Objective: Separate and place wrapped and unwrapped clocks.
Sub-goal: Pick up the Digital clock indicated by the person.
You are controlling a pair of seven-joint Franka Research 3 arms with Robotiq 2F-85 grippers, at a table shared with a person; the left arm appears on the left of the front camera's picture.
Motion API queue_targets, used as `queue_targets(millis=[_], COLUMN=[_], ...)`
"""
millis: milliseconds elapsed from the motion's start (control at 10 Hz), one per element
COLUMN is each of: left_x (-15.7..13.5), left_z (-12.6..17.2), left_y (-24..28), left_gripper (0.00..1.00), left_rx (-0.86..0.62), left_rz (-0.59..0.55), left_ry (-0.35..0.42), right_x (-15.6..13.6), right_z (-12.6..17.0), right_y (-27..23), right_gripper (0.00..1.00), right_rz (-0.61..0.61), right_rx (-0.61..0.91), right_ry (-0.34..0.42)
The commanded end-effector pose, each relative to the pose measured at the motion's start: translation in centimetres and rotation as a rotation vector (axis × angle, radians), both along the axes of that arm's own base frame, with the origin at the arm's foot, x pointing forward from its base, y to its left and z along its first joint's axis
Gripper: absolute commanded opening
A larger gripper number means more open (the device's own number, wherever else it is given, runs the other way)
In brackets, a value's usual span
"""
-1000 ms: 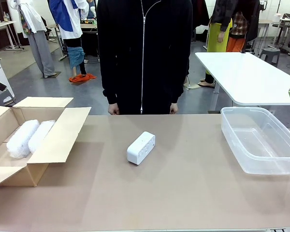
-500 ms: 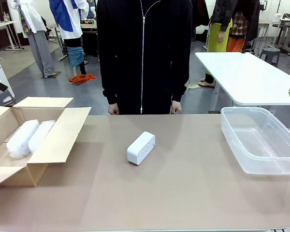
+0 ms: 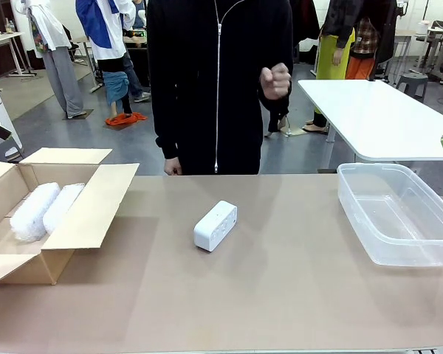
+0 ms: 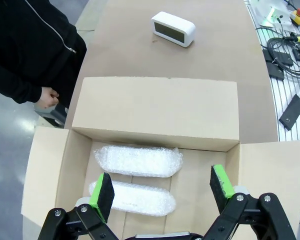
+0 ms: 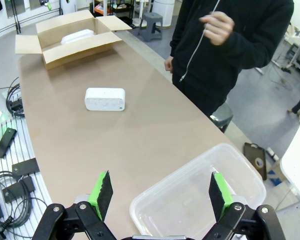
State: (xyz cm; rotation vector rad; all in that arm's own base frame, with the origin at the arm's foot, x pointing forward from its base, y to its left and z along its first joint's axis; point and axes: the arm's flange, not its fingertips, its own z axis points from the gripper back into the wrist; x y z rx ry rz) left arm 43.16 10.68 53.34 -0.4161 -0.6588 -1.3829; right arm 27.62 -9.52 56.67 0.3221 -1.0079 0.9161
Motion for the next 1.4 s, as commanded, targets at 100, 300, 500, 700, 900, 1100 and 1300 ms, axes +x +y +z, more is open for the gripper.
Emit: queue_targets(millis=[100,300,500,700,900,1100,1300], left_x=[0.02,0.02,0.02,0.02,0.02,0.02,0.02], left_z=[0.06,0.06,0.06,0.06,0.06,0.06,0.06], left_y=[0.03,0.03,0.03,0.03,0.03,0.03,0.03], left_gripper=[1.00,1.00,1.00,1.00,1.00,1.00,1.00], left_rx=[-0.009,-0.009,-0.009,-0.009,-0.009,-0.009,-0.009], left_rz=[-0.008,-0.008,-0.008,-0.008,-0.008,-0.008,-0.008], left_ry=[-0.006,-0.006,-0.006,-0.006,-0.006,-0.006,-0.006], right_x=[0.25,0.25,0.25,0.25,0.25,0.25,0.25], right_z=[-0.12,-0.12,-0.12,-0.12,-0.12,-0.12,-0.12], right_y=[0.07,0.07,0.07,0.07,0.07,0.07,0.07], right_gripper=[1.00,1.00,1.00,1.00,1.00,1.00,1.00], right_rz=[0.025,0.025,0.025,0.025,0.025,0.025,0.025], right_rx=[0.019,0.019,0.019,0.019,0.019,0.019,0.019], right_ry=[-0.010,-0.010,-0.010,-0.010,-0.010,-0.010,-0.010])
